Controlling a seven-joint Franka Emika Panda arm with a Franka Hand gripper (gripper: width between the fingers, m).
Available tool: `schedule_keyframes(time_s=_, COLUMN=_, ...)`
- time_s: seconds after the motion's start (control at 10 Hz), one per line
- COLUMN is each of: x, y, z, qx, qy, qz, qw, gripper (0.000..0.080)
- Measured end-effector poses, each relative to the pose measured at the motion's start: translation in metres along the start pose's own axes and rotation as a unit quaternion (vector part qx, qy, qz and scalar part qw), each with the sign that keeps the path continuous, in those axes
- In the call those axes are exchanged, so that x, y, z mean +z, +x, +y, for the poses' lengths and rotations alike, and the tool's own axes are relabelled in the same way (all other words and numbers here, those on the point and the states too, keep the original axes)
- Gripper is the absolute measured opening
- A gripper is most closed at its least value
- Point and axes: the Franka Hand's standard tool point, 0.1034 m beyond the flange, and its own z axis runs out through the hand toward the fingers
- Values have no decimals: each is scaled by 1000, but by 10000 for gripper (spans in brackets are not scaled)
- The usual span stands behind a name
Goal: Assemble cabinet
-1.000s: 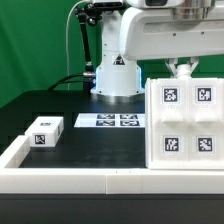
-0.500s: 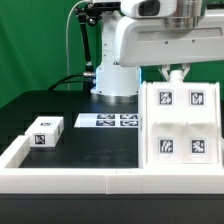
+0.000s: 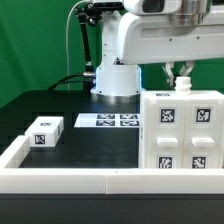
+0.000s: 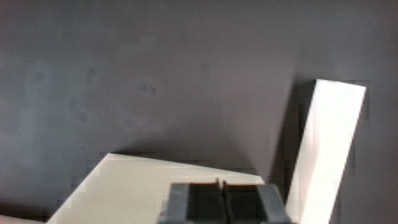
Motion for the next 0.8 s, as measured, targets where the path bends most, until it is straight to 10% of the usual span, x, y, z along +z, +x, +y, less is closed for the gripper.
schedule_keyframes(time_s=0.1, x=1, y=0, z=0, qx=0, qy=0, qz=0, qw=1000, gripper=224)
schedule_keyframes(time_s=0.2, x=1, y=0, z=0, qx=0, qy=0, qz=-1, qw=1000, gripper=224)
schedule_keyframes(time_s=0.5, x=1, y=0, z=0, qx=0, qy=0, qz=-1, qw=1000, gripper=693)
schedule_keyframes(time_s=0.8, x=21, y=-37, z=27, qx=23, qy=-8, qz=23, qw=999, gripper=793)
